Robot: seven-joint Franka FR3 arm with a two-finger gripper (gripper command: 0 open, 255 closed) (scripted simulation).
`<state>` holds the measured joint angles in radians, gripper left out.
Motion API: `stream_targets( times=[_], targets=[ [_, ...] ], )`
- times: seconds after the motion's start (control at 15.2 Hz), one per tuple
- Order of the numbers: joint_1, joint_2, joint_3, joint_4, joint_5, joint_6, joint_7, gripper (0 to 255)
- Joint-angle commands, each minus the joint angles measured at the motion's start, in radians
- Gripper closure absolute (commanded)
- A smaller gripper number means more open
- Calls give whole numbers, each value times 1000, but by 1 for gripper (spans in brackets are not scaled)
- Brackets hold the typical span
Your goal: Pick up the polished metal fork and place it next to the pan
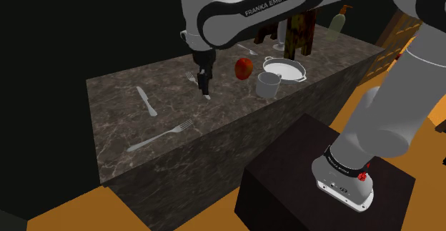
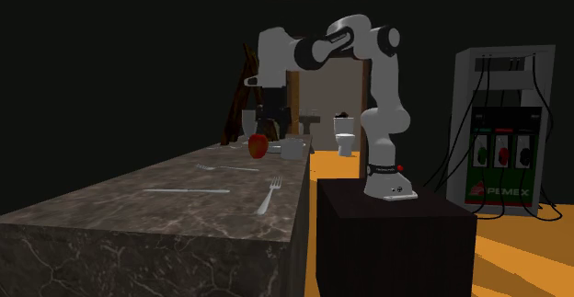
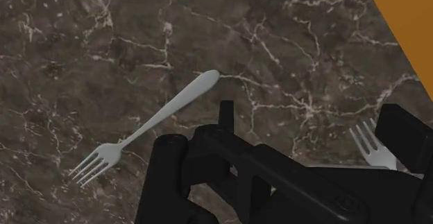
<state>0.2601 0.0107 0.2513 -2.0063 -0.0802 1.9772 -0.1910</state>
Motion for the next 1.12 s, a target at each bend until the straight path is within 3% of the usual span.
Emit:
stream_targets(
  times=[0.0, 0.79, 1.06],
  targets=[
    [16, 51, 15, 30, -10, 20, -27, 0],
    [145, 348, 113, 248, -101, 79, -137, 0],
    [149, 368, 110, 232, -110, 114, -133, 0]
  ],
)
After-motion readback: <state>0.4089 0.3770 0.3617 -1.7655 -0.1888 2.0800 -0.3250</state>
